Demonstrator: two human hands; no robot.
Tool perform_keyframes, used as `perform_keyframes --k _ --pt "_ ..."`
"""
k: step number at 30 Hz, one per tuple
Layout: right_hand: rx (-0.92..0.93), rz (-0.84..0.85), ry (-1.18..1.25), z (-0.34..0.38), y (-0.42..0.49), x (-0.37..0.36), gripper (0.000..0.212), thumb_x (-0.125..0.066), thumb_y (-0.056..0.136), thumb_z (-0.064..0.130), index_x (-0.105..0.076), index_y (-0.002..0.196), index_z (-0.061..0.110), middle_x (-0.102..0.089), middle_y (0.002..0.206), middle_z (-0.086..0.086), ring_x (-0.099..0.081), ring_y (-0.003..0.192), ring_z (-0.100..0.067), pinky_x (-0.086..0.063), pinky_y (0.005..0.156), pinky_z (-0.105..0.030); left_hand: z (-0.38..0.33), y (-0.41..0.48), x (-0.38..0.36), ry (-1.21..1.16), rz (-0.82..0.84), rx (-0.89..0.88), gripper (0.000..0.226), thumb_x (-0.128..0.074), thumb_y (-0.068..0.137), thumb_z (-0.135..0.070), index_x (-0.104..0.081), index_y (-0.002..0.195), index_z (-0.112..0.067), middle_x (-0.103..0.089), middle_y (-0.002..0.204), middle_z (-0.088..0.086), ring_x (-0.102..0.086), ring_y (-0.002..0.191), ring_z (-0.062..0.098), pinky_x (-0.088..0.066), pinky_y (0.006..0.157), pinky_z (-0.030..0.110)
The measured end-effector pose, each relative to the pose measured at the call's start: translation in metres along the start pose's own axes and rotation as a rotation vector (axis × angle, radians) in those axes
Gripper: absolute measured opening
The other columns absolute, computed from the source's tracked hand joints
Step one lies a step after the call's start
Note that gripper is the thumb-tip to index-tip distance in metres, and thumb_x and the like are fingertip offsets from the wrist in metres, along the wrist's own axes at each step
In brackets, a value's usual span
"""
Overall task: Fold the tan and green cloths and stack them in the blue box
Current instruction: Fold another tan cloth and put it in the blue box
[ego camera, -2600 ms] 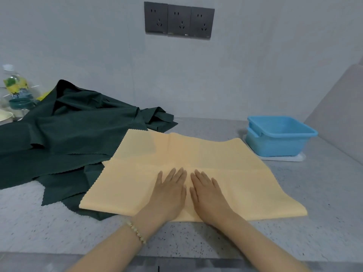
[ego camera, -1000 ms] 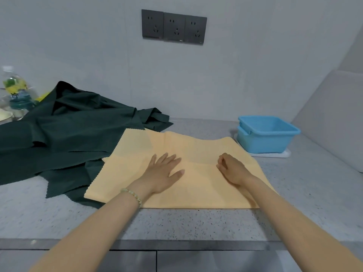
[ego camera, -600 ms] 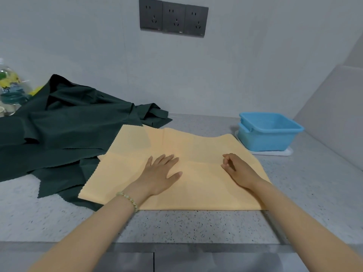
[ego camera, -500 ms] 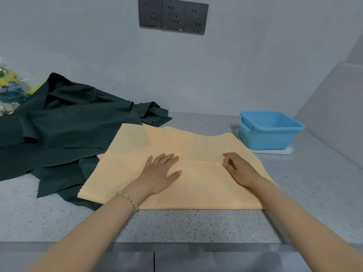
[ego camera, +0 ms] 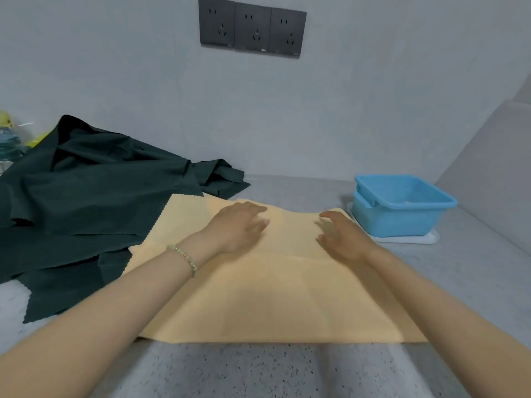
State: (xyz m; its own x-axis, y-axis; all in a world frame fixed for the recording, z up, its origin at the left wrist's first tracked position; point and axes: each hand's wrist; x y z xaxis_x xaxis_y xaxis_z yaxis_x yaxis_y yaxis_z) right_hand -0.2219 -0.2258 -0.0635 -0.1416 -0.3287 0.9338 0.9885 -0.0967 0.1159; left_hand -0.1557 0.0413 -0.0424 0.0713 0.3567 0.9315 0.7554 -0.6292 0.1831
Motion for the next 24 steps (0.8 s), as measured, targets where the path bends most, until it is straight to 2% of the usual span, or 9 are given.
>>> perform_keyframes --k 4,7,10,13,17,19,21,22,24 --pt "-0.036 0.222 -0.211 0.000 0.049 -0.005 0.073 -0.050 0.094 0.038 -0.013 0.151 0.013 -0.014 0.159 -0.004 -0.017 0.145 -0.020 -0.016 0.117 -0.029 0.024 0.047 -0.005 0.103 0.085 0.114 0.060 -0.033 0.100 -0.046 -0.023 0.150 -0.015 -0.025 0.156 0.001 -0.022 0.143 0.022 -0.018 0.115 0.034" --pt "-0.111 0.271 -0.215 -0.006 0.073 -0.006 0.084 -0.055 0.089 0.048 -0.011 0.151 0.012 -0.017 0.158 -0.004 -0.022 0.143 -0.023 -0.021 0.116 -0.032 0.048 0.066 -0.022 0.068 0.131 0.216 0.063 -0.031 0.100 -0.048 -0.017 0.151 -0.014 -0.021 0.157 0.003 -0.013 0.146 0.025 -0.012 0.118 0.036" --pt "-0.208 0.319 -0.194 -0.015 0.086 0.001 0.090 -0.060 0.080 0.060 -0.022 0.147 0.013 -0.032 0.150 -0.005 -0.036 0.135 -0.027 -0.033 0.109 -0.036 0.062 0.075 -0.031 0.013 0.081 0.223 0.059 -0.039 0.098 -0.046 -0.028 0.148 -0.016 -0.035 0.150 0.005 -0.022 0.141 0.026 -0.018 0.114 0.035" --pt "-0.176 0.324 -0.215 -0.020 0.089 0.007 0.080 -0.064 0.075 0.063 -0.041 0.136 0.016 -0.047 0.137 -0.003 -0.046 0.124 -0.023 -0.040 0.101 -0.034 0.062 0.079 -0.026 -0.040 -0.032 0.142 0.048 -0.053 0.094 -0.039 -0.043 0.136 -0.020 -0.049 0.128 0.001 -0.036 0.126 0.022 -0.030 0.102 0.031" --pt "-0.007 0.176 -0.182 -0.016 0.076 0.011 0.047 -0.068 0.079 0.045 -0.059 0.115 0.016 -0.058 0.116 0.000 -0.052 0.109 -0.019 -0.043 0.087 -0.029 0.055 0.071 -0.005 -0.222 -0.090 0.046 0.028 -0.063 0.088 -0.026 -0.052 0.114 -0.027 -0.054 0.104 -0.009 -0.050 0.094 0.012 -0.038 0.076 0.025" --pt "0.065 0.057 -0.115 -0.014 0.063 0.015 0.024 -0.063 0.082 0.037 -0.061 0.095 0.017 -0.062 0.089 0.007 -0.056 0.088 -0.017 -0.042 0.068 -0.024 0.055 0.062 0.007 -0.084 -0.077 0.002 0.022 -0.063 0.088 -0.029 -0.054 0.109 -0.027 -0.051 0.090 -0.012 -0.046 0.076 0.007 -0.033 0.063 0.024" --pt "0.148 -0.024 -0.162 -0.010 0.046 0.022 0.020 -0.057 0.088 0.038 -0.054 0.083 0.019 -0.049 0.060 0.011 -0.048 0.067 -0.015 -0.031 0.053 -0.025 0.055 0.050 0.016 0.173 -0.075 -0.051 0.020 -0.056 0.092 -0.034 -0.058 0.109 -0.022 -0.045 0.085 -0.011 -0.044 0.072 0.010 -0.029 0.060 0.027" --pt "0.199 -0.056 -0.221 -0.008 0.035 0.027 0.020 -0.054 0.091 0.040 -0.054 0.085 0.021 -0.044 0.056 0.012 -0.045 0.062 -0.014 -0.028 0.052 -0.028 0.056 0.041 0.020 0.259 -0.087 -0.073 0.021 -0.053 0.094 -0.036 -0.059 0.109 -0.021 -0.045 0.086 -0.010 -0.046 0.073 0.012 -0.031 0.060 0.027" --pt "0.295 -0.127 -0.332 -0.009 0.015 0.034 0.020 -0.050 0.094 0.039 -0.057 0.091 0.020 -0.048 0.061 0.012 -0.049 0.063 -0.017 -0.029 0.054 -0.030 0.054 0.026 0.026 0.290 -0.150 -0.093 0.020 -0.052 0.096 -0.035 -0.063 0.107 -0.023 -0.046 0.086 -0.010 -0.049 0.070 0.013 -0.034 0.059 0.026"
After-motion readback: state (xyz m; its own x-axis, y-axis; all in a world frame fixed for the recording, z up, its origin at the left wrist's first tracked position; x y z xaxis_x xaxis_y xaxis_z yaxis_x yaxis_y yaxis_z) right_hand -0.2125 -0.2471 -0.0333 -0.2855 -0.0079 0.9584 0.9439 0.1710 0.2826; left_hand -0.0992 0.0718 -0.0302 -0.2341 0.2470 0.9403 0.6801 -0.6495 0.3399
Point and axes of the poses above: each hand's wrist, its own y-axis towards the middle knuckle, its own x-axis out of the back of the hand, z = x × y
